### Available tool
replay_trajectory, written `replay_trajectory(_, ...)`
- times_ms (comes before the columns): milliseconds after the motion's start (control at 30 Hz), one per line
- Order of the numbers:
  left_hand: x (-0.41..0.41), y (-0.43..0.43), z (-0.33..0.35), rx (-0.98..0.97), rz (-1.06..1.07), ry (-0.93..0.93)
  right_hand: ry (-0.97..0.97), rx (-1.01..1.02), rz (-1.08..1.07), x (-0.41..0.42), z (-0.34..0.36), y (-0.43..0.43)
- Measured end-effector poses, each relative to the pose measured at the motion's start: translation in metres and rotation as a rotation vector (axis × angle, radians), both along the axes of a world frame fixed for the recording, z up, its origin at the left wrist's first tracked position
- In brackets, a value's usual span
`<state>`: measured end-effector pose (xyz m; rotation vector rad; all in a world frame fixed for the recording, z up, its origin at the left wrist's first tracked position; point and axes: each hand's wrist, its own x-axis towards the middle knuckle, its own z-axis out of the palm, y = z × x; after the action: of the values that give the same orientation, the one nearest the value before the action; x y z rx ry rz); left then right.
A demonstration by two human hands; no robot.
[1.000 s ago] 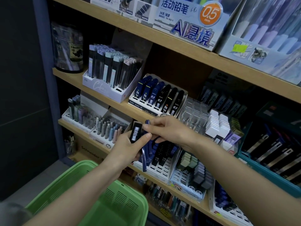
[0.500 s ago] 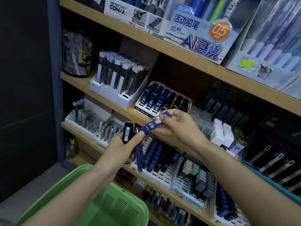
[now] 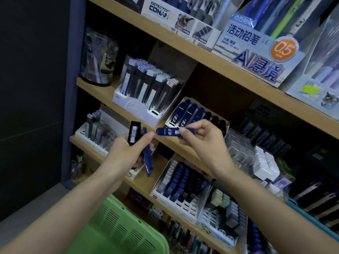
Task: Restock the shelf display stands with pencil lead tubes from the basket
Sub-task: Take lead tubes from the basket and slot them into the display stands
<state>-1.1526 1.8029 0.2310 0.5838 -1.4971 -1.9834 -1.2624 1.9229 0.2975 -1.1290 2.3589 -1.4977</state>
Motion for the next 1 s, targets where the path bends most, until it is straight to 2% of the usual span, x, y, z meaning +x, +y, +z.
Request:
replay_trajectory(67,0.000,-0.005,-0.004,0.033,-0.012,-0.004,-0.046,-0.026,0.037,0.006,-0.004,-0.007)
replay_trajectory(133,0.000,-0.008,-0.007,0.062,-0.020,0.005,-0.052,0.056,0.097,0.012,-0.013,-0.014)
replay_trajectory(267,0.002,-0.015,-0.010,0.045,-0.013,0.009,0.169,0.381,0.182,0.016,-0.030,-0.025)
replay_trajectory(333,0.004,-0.018,-0.009,0.031,-0.033,0.018,0.225,0.444,0.243,0.019,-0.033,-0.030)
replay_trajectory(467,0.008,-0.026,-0.011,0.006,-0.023,0.027,0.255,0.422,0.258,0.016,-0.028,-0.037)
replay_trajectory(600,0.014,-0.034,-0.018,0.024,0.018,-0.008,0.192,0.243,0.102,-0.002,0.003,-0.038)
replay_trajectory(700,0.015,-0.036,-0.020,0.036,0.023,-0.012,0.286,0.100,-0.055,-0.023,0.023,-0.043)
replay_trajectory(800,0.016,-0.036,-0.022,0.050,0.012,-0.025,0.411,0.111,-0.112,-0.043,0.026,-0.050)
replay_trajectory(933,0.016,-0.034,-0.026,0.080,-0.006,-0.019,0.438,0.158,-0.116,-0.057,0.018,-0.060)
replay_trajectory(1000,0.016,-0.034,-0.027,0.084,-0.003,-0.016,0.517,0.212,-0.108,-0.058,0.012,-0.062)
